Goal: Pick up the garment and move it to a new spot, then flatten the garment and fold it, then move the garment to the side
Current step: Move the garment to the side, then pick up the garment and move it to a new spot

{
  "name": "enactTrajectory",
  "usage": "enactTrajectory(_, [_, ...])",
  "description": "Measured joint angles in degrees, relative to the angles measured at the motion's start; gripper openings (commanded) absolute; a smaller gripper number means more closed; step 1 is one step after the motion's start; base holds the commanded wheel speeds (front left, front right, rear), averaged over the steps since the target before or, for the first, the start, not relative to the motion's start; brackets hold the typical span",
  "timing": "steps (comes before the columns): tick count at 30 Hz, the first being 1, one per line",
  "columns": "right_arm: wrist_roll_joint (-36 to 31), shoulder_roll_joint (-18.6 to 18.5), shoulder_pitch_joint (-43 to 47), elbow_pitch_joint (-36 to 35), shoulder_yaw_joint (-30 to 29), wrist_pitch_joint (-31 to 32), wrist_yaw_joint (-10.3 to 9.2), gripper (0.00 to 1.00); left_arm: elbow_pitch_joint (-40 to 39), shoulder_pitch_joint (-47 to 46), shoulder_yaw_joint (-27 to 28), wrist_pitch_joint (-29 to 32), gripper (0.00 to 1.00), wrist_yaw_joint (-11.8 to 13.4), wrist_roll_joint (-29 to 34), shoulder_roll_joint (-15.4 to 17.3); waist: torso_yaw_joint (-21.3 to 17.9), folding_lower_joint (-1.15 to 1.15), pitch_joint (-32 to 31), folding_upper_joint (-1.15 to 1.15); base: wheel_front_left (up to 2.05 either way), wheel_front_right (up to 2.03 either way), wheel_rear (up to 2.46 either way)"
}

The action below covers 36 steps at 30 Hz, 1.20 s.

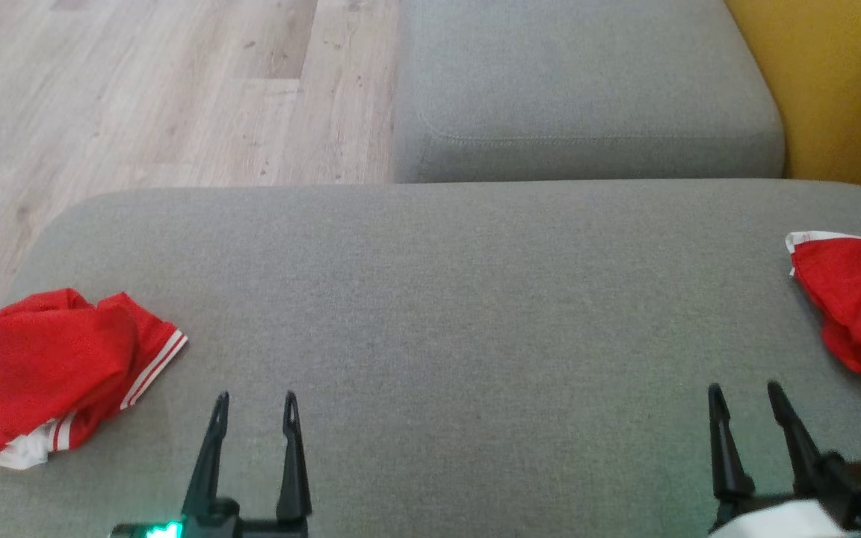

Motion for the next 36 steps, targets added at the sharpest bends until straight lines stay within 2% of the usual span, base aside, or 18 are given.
enactTrajectory(10, [-0.8,1.1,2.5,0.1,-0.7,0.0,0.00,1.00,0.4,2.2,0.3,0.0,1.00,-1.4,1.0,0.0,0.2,0.00,-1.5,0.00,0.00,0.00,0.00])
enactTrajectory(23, [-0.6,1.1,2.6,0.2,-1.0,0.0,0.00,1.00,1.6,2.1,0.7,0.0,1.00,-1.9,1.4,0.0,1.7,0.01,-1.2,0.00,0.00,0.00,0.00])
enactTrajectory(29, [-0.2,1.2,3.2,0.5,-0.9,0.0,0.00,1.00,1.6,1.6,0.5,0.0,1.00,-1.9,2.7,0.0,4.9,0.01,-0.7,0.00,0.00,0.00,0.00])
enactTrajectory(36, [0.3,1.3,3.3,0.5,-0.6,0.0,0.00,1.00,0.4,0.8,0.9,0.0,1.00,0.0,3.3,0.1,12.2,0.01,0.4,0.00,0.00,0.00,0.00])
